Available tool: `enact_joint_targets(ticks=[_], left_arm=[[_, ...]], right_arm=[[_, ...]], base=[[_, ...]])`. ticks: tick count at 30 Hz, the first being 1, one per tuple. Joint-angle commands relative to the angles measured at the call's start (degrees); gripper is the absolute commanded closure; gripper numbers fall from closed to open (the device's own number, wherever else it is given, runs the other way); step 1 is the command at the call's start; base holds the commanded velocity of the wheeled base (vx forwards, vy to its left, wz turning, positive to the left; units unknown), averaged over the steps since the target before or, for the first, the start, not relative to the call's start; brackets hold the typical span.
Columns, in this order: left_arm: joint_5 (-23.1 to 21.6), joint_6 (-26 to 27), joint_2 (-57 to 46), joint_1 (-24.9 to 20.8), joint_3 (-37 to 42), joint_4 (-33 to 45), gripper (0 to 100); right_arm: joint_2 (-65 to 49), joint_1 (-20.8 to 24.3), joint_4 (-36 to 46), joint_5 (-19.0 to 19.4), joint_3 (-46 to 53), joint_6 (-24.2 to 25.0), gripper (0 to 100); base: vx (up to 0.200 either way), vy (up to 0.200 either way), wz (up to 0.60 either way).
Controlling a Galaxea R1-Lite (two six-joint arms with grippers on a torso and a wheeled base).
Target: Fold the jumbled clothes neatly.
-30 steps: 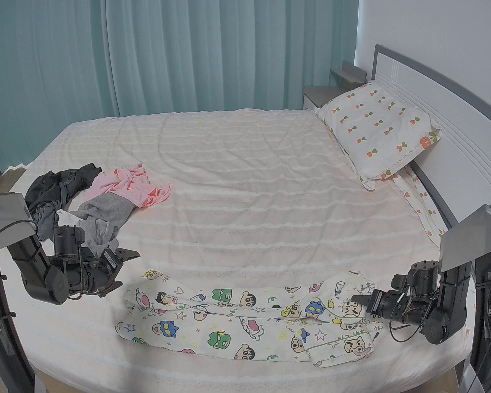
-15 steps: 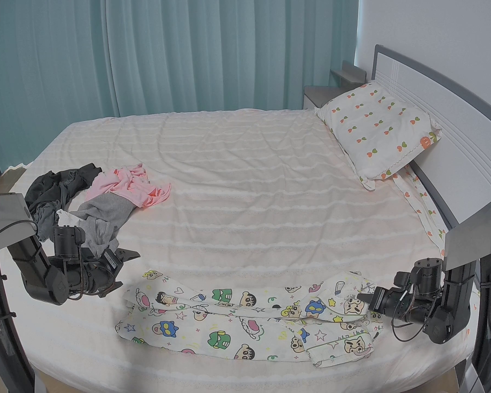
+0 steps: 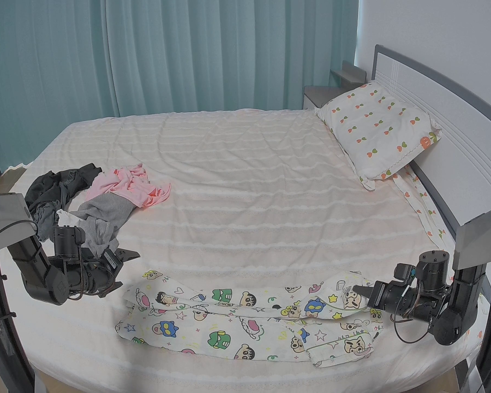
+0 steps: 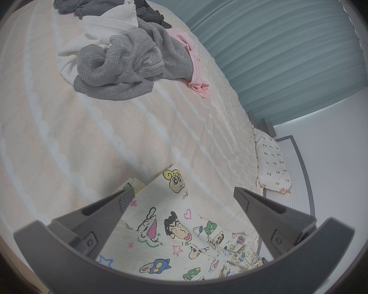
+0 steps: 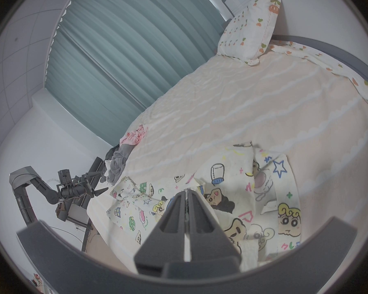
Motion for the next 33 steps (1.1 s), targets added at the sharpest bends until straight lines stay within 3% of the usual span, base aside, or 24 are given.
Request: enact_joint_targets(ticks=[1, 11, 20, 28, 33], left_arm=[[0.01, -0.03, 0.09, 0.03, -0.02, -0.03, 0], [0.01, -0.03, 0.09, 0.03, -0.02, -0.03, 0], [0.01, -0.03, 0.09, 0.03, -0.02, -0.03, 0], [0.01, -0.03, 0.09, 0.03, 0.51, -0.56, 0], [0.01, -0.03, 0.09, 0.03, 0.69, -1.26, 0]], right_arm=[[-2.89, 0.09, -0.69, 0.05, -0.03, -0.10, 100], [-6.67, 1.23, -0.61, 0.58, 0.23, -6.34, 100], [-8.61, 2.99, -0.08, 0.58, -1.79, -7.49, 100], [-5.88, 0.53, 10.12, 0.58, -10.05, -8.28, 100], [-2.63, -1.84, 20.75, 0.49, -18.66, -8.63, 100]], base=[[0.000, 0.000, 0.00], [0.000, 0.000, 0.00], [0.000, 0.000, 0.00], [0.000, 0.000, 0.00], [0.000, 0.000, 0.00]])
